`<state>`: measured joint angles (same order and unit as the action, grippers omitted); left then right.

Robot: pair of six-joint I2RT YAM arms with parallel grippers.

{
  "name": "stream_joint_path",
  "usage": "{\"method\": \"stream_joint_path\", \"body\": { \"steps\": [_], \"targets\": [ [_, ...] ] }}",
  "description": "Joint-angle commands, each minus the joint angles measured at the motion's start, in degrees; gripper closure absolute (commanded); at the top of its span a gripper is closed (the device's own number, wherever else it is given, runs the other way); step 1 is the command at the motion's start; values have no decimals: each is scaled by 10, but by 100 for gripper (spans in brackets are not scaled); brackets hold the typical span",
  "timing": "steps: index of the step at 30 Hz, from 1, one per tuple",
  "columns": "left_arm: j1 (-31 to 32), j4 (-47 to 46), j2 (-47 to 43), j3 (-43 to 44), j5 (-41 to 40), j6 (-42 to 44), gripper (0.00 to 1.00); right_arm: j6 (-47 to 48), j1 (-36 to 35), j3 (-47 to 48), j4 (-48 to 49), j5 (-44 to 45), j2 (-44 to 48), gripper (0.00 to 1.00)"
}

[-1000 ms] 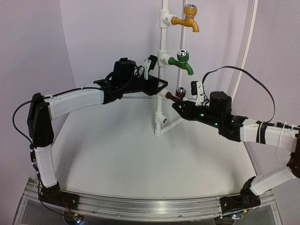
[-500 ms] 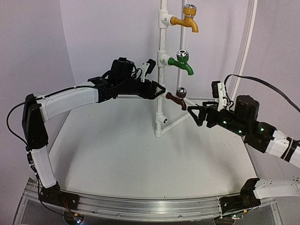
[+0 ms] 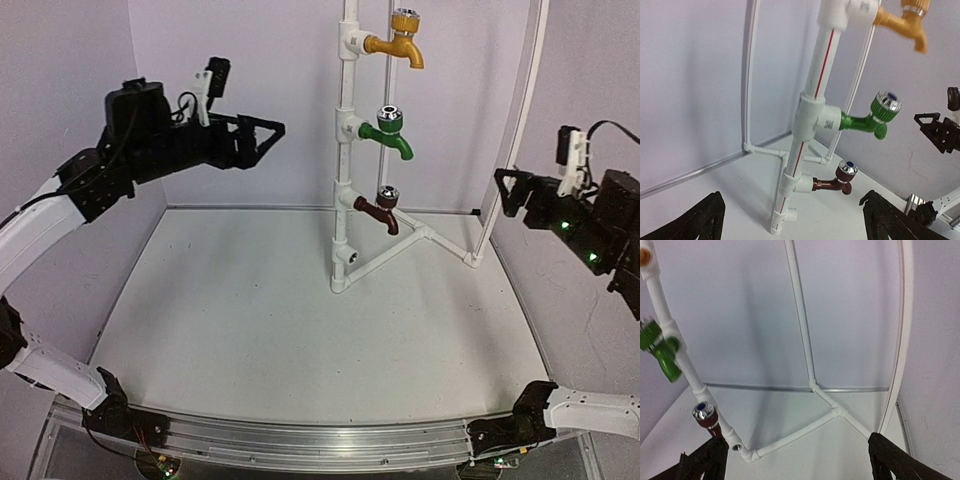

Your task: Install the water faucets

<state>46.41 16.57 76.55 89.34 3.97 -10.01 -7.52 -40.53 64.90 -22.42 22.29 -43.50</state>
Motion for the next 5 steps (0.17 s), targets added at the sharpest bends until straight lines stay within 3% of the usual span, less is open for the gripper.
{"method": "stream_joint_path", "body": {
  "steps": [1,5],
  "targets": [
    [0,10,-70,-16,-83,31,0,5,-1,67,-18,51,25,2],
    [0,19,-114,-22,-119,35,0,4,1,62,21,36,62,2]
  ]
}}
